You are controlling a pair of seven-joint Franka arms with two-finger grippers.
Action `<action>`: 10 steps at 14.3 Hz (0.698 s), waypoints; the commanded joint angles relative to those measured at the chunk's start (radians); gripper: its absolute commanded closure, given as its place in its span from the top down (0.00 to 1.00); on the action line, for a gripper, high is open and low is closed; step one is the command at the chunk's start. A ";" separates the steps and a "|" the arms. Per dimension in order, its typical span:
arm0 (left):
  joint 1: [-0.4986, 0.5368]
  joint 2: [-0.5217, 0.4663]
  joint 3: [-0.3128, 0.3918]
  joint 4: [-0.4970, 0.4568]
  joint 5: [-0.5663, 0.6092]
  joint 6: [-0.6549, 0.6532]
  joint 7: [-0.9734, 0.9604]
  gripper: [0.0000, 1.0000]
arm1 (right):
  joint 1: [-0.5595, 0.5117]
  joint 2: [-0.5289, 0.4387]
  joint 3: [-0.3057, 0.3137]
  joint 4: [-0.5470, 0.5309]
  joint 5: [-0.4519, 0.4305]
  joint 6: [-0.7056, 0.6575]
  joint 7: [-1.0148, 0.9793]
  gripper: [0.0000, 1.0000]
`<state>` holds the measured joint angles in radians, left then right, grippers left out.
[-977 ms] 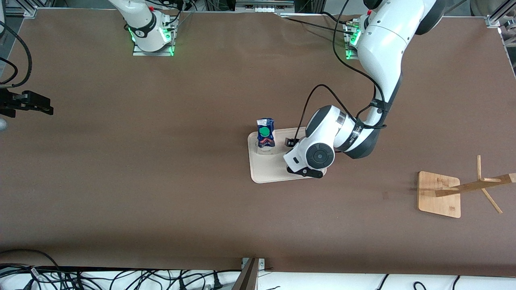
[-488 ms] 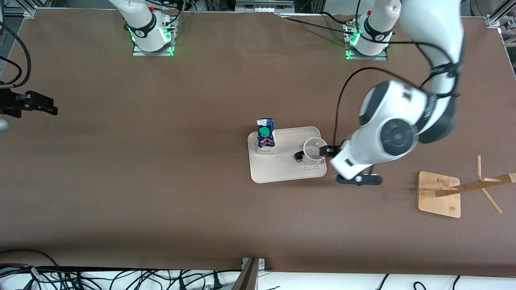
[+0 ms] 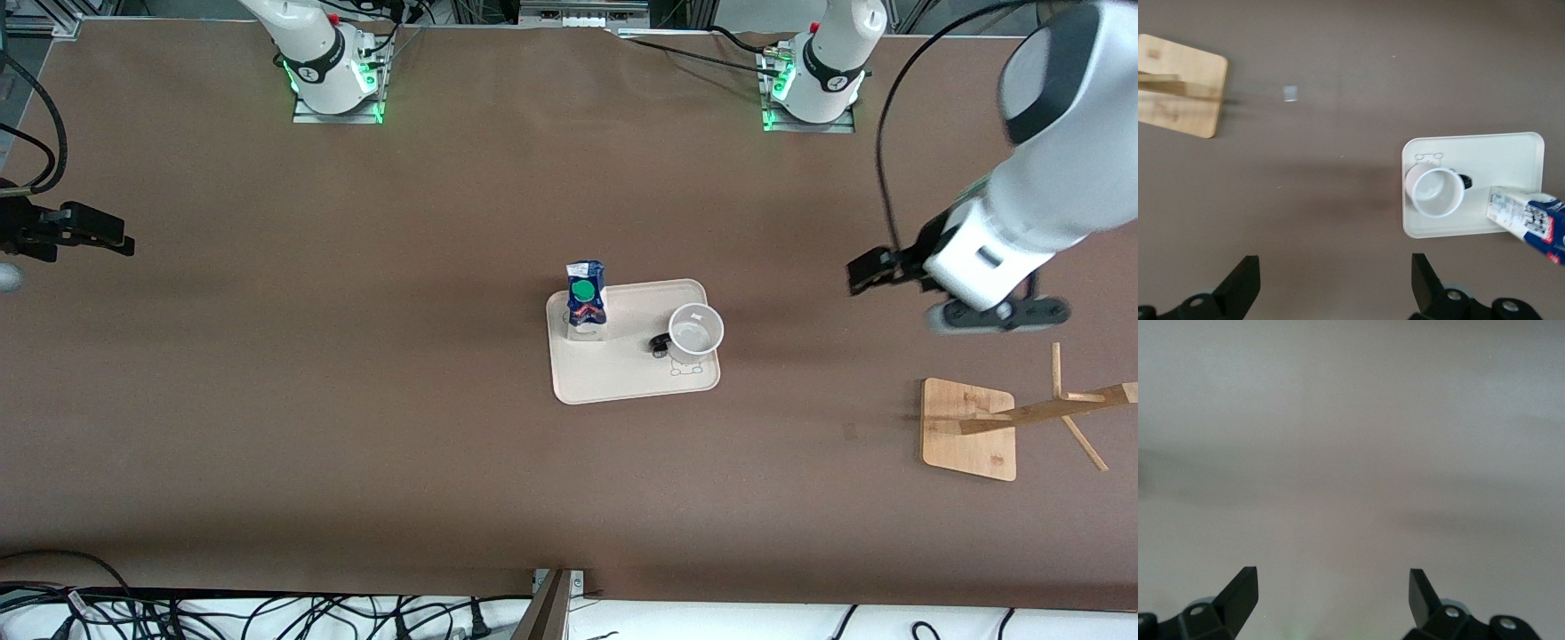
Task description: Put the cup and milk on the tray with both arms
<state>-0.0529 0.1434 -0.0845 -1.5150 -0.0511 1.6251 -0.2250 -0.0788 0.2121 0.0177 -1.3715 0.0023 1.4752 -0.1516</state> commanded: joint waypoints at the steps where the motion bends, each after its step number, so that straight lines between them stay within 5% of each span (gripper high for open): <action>1: 0.051 -0.142 -0.003 -0.160 0.031 0.033 0.052 1.00 | -0.012 0.006 0.010 0.023 0.013 -0.016 0.012 1.00; 10: 0.076 -0.134 0.008 -0.145 0.048 0.019 0.053 1.00 | -0.009 0.007 0.010 0.022 0.008 -0.015 0.015 1.00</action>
<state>0.0168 0.0208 -0.0755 -1.6502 -0.0146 1.6359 -0.1886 -0.0787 0.2124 0.0178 -1.3715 0.0023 1.4752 -0.1516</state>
